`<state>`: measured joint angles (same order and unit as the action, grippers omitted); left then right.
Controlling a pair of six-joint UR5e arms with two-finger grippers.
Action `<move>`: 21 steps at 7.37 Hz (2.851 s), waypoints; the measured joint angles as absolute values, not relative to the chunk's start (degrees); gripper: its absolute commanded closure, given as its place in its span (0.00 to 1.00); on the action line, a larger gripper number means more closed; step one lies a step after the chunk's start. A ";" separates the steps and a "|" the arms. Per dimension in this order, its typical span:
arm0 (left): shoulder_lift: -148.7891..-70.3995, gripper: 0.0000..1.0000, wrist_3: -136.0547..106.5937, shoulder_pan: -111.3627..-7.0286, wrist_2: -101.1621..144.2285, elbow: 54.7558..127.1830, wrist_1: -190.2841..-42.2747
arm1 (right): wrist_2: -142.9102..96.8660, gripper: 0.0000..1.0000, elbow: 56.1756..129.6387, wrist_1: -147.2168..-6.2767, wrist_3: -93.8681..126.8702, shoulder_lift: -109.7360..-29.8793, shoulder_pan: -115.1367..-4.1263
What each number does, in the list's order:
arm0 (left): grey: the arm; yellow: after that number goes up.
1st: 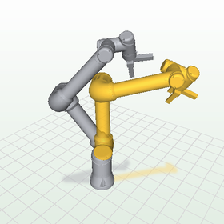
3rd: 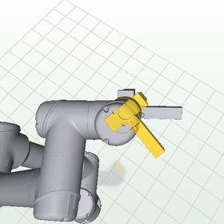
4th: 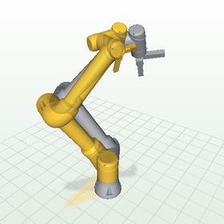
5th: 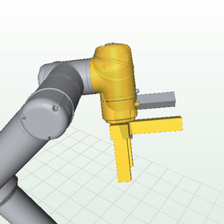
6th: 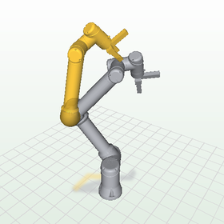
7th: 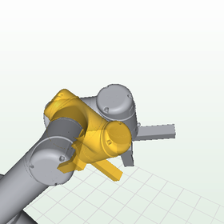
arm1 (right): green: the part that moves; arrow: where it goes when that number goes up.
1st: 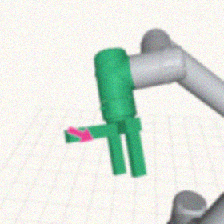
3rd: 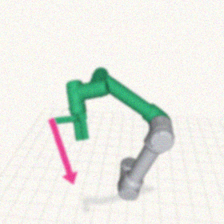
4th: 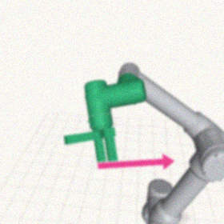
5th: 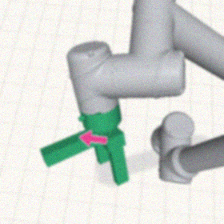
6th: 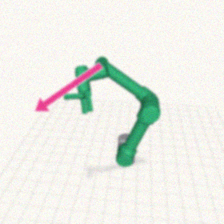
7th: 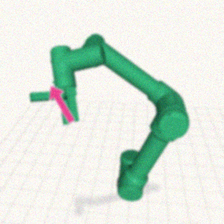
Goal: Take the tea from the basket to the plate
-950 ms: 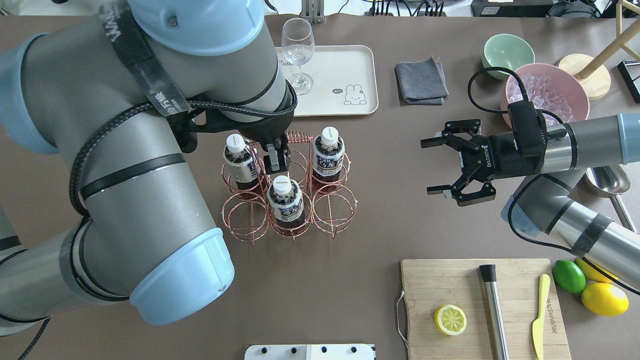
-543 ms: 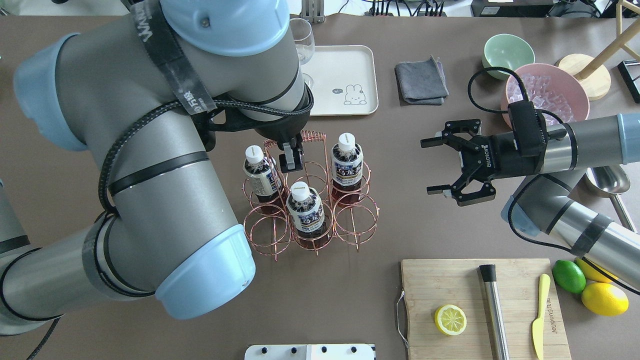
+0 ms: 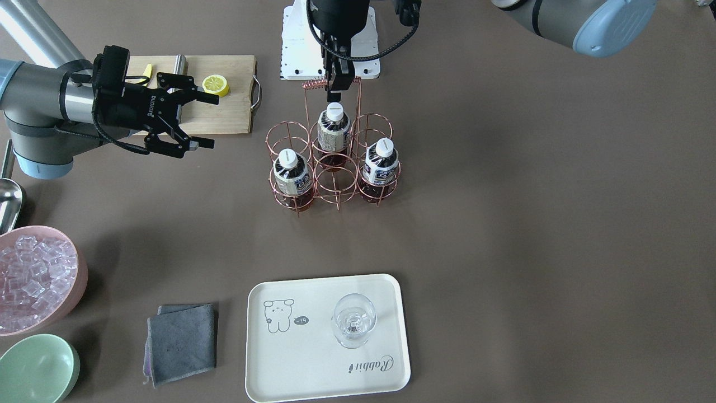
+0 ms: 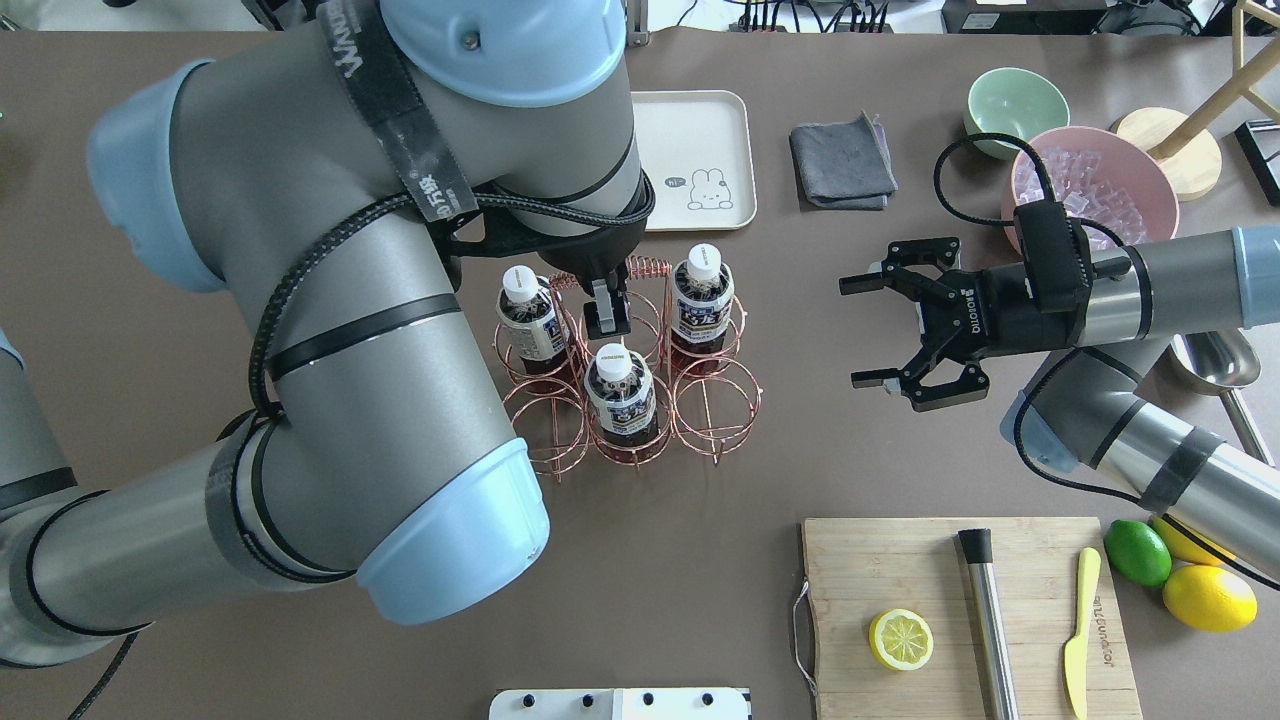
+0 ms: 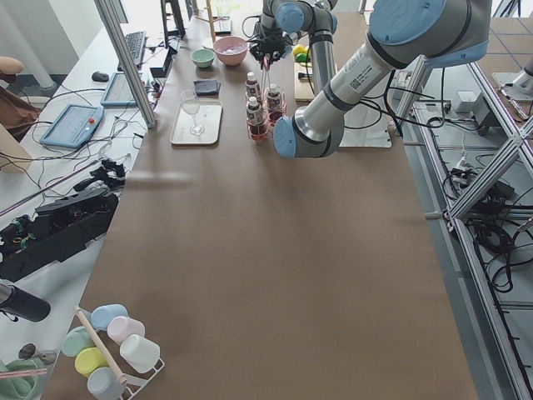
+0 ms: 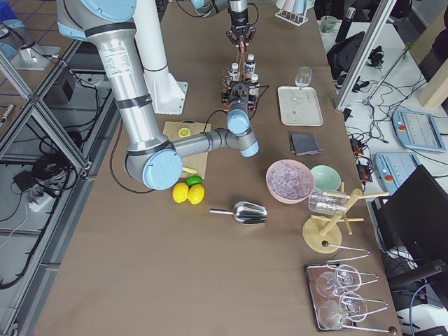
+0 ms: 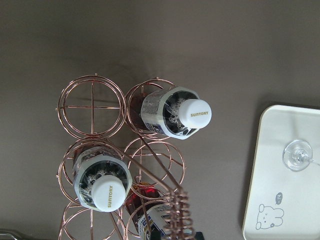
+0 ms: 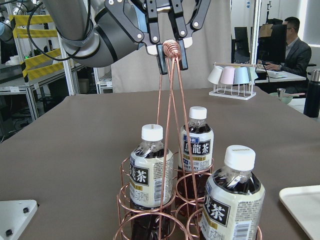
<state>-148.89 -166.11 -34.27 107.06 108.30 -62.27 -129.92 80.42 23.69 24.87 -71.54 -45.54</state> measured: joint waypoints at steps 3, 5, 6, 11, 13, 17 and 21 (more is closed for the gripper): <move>-148.42 1.00 -166.11 -34.03 106.90 108.12 -62.97 | -129.36 0.01 80.32 21.65 24.80 -70.08 -44.83; -148.36 1.00 -166.11 -33.83 106.88 108.11 -63.01 | -128.42 0.01 79.28 19.28 24.67 -67.66 -44.19; -148.27 1.00 -166.11 -33.78 106.88 108.11 -63.02 | -127.85 0.01 78.12 18.40 24.62 -66.02 -44.07; -147.50 1.00 -166.11 -33.63 106.87 108.32 -63.15 | -123.36 0.01 72.81 15.85 23.95 -60.60 -42.71; -147.49 1.00 -166.15 -33.60 106.88 108.24 -63.26 | -121.94 0.01 72.60 15.16 23.88 -59.67 -41.30; -147.55 1.00 -166.20 -33.57 106.88 108.15 -63.28 | -120.72 0.65 73.06 14.69 24.23 -59.34 -39.56; -147.57 1.00 -166.20 -33.45 106.79 108.26 -63.28 | -120.92 1.00 73.45 14.37 24.36 -59.49 -39.66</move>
<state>-147.57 -166.20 -33.45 106.79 108.26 -63.28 -120.92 73.45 14.37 24.36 -59.49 -39.66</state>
